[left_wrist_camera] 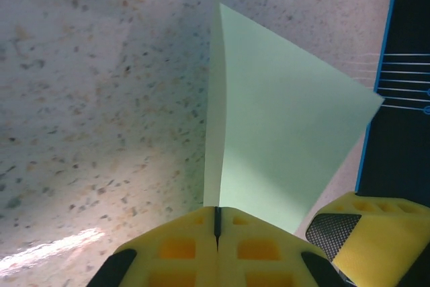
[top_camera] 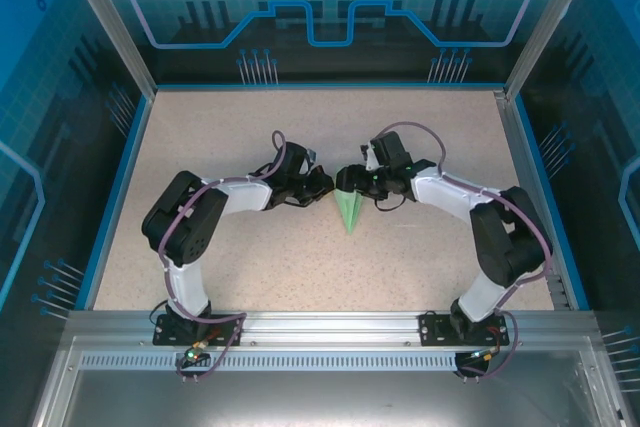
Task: Fold a paper plane with a square sheet of paper (pick it up from the middle)
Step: Turn over a paper plane at the center of the table, then move the paper plane to the top-center of the table.
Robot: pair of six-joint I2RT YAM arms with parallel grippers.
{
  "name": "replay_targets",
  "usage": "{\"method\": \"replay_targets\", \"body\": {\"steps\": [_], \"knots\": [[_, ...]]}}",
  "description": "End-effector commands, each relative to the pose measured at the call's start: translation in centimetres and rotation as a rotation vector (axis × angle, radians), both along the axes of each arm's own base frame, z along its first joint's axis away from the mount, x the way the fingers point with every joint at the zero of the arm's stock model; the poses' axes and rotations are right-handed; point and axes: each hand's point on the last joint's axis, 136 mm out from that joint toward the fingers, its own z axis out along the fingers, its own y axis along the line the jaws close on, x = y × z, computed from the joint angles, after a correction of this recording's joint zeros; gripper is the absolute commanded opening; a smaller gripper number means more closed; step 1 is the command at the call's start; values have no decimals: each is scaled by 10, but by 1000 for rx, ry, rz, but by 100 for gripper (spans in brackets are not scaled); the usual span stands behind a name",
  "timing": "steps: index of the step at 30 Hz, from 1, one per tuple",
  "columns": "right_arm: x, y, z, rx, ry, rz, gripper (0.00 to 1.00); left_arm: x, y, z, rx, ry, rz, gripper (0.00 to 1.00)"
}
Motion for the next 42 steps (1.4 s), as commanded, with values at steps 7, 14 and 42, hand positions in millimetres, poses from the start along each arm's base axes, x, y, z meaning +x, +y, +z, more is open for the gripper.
{"method": "replay_targets", "body": {"steps": [7, 14, 42], "knots": [[4, 10, -11, -57, 28, -15, 67, -3, 14, -20, 60, 12, 18, 0], [1, 1, -13, -97, 32, -41, 68, -4, 19, -31, 96, 37, 29, 0], [-8, -7, -48, -65, 41, -65, 90, -7, 25, -49, 143, 81, 40, 0]]}}
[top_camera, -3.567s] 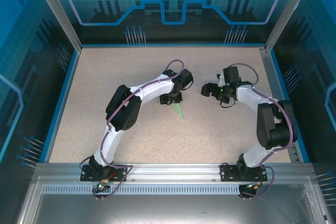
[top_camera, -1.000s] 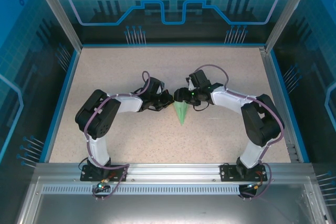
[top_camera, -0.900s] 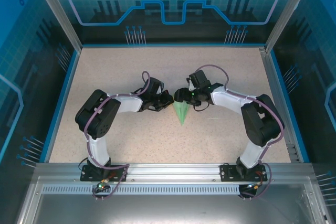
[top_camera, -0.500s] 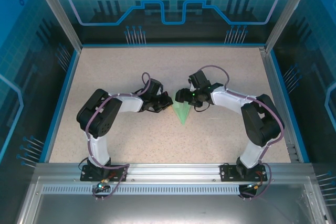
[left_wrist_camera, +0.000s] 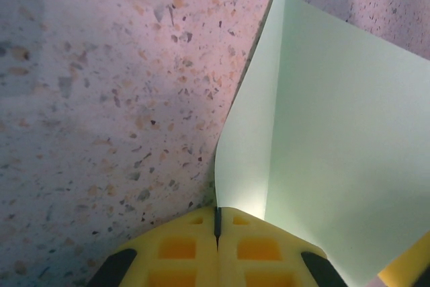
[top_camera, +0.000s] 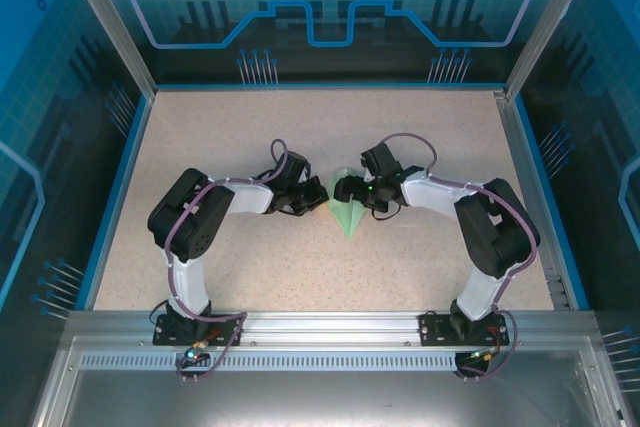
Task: Fold a paper plane with a square sheet of paper (pick it up from the middle)
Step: Move the paper plane to the top-center of the table.
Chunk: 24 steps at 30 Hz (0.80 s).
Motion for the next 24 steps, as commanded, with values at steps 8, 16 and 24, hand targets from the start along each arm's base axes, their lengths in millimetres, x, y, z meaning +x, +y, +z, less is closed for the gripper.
{"method": "replay_targets", "body": {"steps": [8, 16, 24], "knots": [[5, 8, 8, 88, -35, 14, 90, 3, 6, -9, 37, 13, 2, 0], [3, 0, 19, -120, -60, 16, 84, 5, 4, -5, 26, 9, -1, 0], [11, 6, 27, -320, -96, 42, 77, 3, 4, -2, 21, 11, -3, 1]]}}
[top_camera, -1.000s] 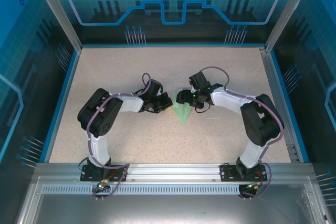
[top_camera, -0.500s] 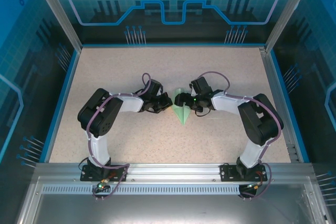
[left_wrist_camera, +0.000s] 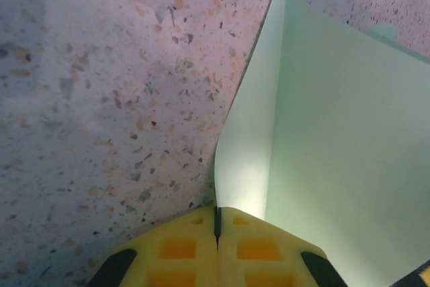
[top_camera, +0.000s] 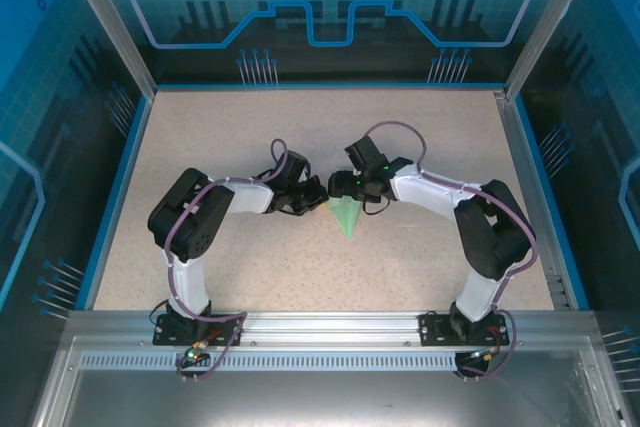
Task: Fold a paper plane with a square sheet of paper (pick it up from the middle)
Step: Move the paper plane to the top-center of the table.
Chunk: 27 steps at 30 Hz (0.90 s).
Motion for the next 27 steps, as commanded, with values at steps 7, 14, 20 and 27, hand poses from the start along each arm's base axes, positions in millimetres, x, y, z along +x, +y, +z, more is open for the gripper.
{"method": "replay_targets", "body": {"steps": [7, 14, 20, 27], "knots": [[0, -3, -7, -240, 13, 12, 63, 4, 4, 10, 15, -12, -3, 13], [1, 5, -16, -233, 48, 10, 48, 1, 8, 24, 15, -31, 5, 21], [1, 3, -21, -246, 66, -10, 31, 2, 32, 40, 89, -62, 76, 28], [8, -2, -16, -284, 46, -29, 11, -2, 75, 47, 238, -64, 188, 42]]}}
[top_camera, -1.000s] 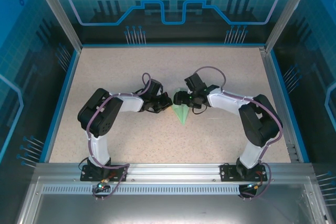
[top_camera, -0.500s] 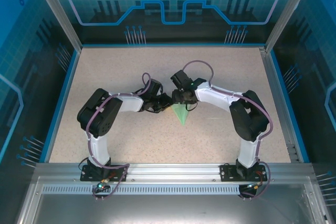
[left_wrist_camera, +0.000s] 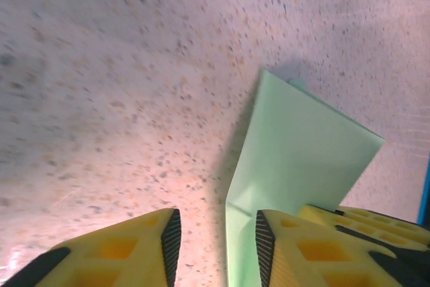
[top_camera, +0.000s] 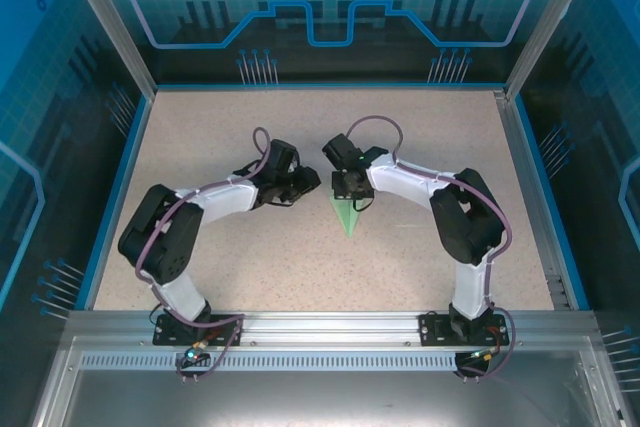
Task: Fold a paper plane with a square sheet of paper (pick it up from the middle)
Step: Move the paper plane to the top-center of the table.
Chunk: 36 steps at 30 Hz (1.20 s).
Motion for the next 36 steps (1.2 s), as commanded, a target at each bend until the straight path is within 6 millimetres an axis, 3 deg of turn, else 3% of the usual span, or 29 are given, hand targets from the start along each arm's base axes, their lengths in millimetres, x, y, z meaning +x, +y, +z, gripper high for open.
{"method": "replay_targets", "body": {"steps": [1, 9, 18, 25, 30, 33, 36], "knots": [[3, 0, 2, -50, -11, -3, 9, -11, 36, -10, 131, 41, 80, 45], [38, -2, 20, -50, -74, -8, 4, -20, 71, -11, 197, 70, 163, 69], [84, -1, 14, -41, -68, -14, 5, -28, 87, -15, 287, 90, 171, 96], [112, -1, 2, -28, -42, -24, 6, -29, 88, -13, 305, 86, 151, 99], [122, -1, 12, -24, -40, -35, 22, -28, 84, -8, 293, 91, 137, 99], [122, 5, 40, 13, -75, -13, 36, -25, 86, 2, 303, 79, 142, 99], [119, 1, 81, 40, -143, -4, 52, -21, 92, 17, 334, 48, 152, 99]]}}
